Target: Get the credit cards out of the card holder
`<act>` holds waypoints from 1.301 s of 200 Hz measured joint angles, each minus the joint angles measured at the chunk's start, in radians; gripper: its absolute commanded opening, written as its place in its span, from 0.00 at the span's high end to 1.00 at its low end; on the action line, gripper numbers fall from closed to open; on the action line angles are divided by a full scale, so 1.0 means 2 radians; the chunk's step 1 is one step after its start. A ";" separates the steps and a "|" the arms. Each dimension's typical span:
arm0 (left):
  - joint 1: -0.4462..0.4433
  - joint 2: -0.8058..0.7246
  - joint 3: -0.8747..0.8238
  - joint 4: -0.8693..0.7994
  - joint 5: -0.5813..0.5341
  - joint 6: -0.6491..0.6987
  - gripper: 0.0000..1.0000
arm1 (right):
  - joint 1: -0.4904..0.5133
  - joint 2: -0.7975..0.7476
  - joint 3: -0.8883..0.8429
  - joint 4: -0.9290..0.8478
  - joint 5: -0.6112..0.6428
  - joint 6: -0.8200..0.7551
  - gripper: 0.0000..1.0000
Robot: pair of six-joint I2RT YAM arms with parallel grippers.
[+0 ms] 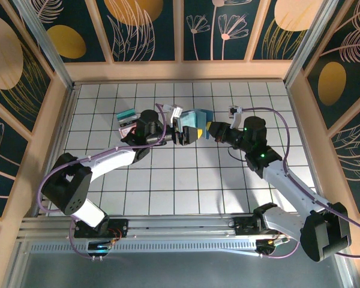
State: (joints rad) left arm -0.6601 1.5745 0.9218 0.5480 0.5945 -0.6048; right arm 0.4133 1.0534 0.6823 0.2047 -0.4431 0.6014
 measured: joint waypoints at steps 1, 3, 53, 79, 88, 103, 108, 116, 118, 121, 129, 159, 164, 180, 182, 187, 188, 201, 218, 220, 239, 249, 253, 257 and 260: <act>0.000 0.000 0.000 0.001 0.000 -0.001 0.02 | 0.000 0.000 0.000 -0.001 0.000 0.000 1.00; 0.000 0.000 0.000 0.001 0.000 -0.001 0.02 | 0.000 0.000 0.001 -0.002 0.001 0.000 1.00; 0.000 0.010 0.004 0.014 0.003 -0.010 0.01 | 0.003 0.000 0.007 -0.017 0.008 0.000 1.00; 0.000 0.019 0.007 0.016 0.005 -0.013 0.01 | 0.007 0.000 0.009 -0.019 0.011 0.000 1.00; 0.000 0.023 0.010 0.016 0.006 -0.015 0.01 | 0.008 0.000 0.009 -0.019 0.012 0.000 1.00; 0.000 0.028 0.017 0.016 0.007 -0.016 0.01 | 0.010 0.003 0.010 -0.019 0.012 -0.002 1.00; 0.000 0.028 0.019 0.016 0.008 -0.017 0.01 | 0.011 0.004 0.011 -0.019 0.012 -0.002 1.00; 0.000 0.028 0.021 0.016 0.009 -0.018 0.03 | 0.011 0.006 0.013 -0.019 0.012 -0.003 1.00; 0.000 0.028 0.021 0.016 0.009 -0.018 0.04 | 0.011 0.007 0.014 -0.019 0.013 -0.004 1.00; 0.000 0.028 0.022 0.017 0.009 -0.018 0.05 | 0.011 0.007 0.015 -0.019 0.013 -0.004 1.00; 0.000 0.028 0.022 0.017 0.009 -0.019 0.08 | 0.011 0.008 0.017 -0.019 0.013 -0.006 1.00; 0.000 0.028 0.022 0.018 0.009 -0.021 0.10 | 0.013 0.009 0.019 -0.019 0.016 -0.009 1.00; 0.000 0.027 0.022 0.018 0.009 -0.021 0.10 | 0.013 0.009 0.019 -0.019 0.016 -0.009 1.00; 0.000 0.026 0.022 0.018 0.009 -0.020 0.13 | 0.013 0.009 0.019 -0.019 0.017 -0.009 1.00; 0.000 0.026 0.022 0.018 0.009 -0.020 0.14 | 0.013 0.009 0.019 -0.019 0.017 -0.009 1.00; 0.000 0.025 0.022 0.018 0.009 -0.020 0.15 | 0.012 0.009 0.019 -0.018 0.017 -0.009 1.00; 0.000 0.025 0.022 0.018 0.009 -0.019 0.15 | 0.012 0.009 0.019 -0.018 0.017 -0.009 1.00; 0.000 0.022 0.022 0.017 0.010 -0.017 0.19 | 0.009 0.009 0.018 -0.013 0.014 -0.008 1.00; 0.000 0.014 0.020 0.016 0.010 -0.013 0.26 | 0.001 0.009 0.014 -0.003 0.005 -0.005 1.00; 0.000 0.014 0.020 0.016 0.009 -0.014 0.27 | -0.001 0.009 0.014 -0.002 0.004 -0.005 1.00; 0.000 0.004 0.015 0.016 0.011 -0.009 0.36 | -0.010 0.009 0.009 0.004 -0.008 0.003 1.00; -0.001 0.000 0.014 0.015 0.011 -0.005 0.41 | -0.013 0.009 0.008 0.006 -0.014 0.004 1.00; -0.001 -0.001 0.014 0.015 0.010 -0.006 0.42 | -0.014 0.009 0.007 0.008 -0.016 0.005 1.00; -0.001 -0.002 0.014 0.016 0.011 -0.003 0.43 | -0.014 0.009 0.007 0.008 -0.018 0.006 1.00; -0.001 -0.002 0.014 0.015 0.010 -0.004 0.43 | -0.014 0.009 0.007 0.009 -0.020 0.006 1.00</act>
State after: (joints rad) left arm -0.6621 1.5700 0.9497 0.5785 0.6151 -0.6121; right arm 0.3847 1.0706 0.6968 0.2226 -0.4824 0.6132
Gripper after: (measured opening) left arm 0.591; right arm 0.083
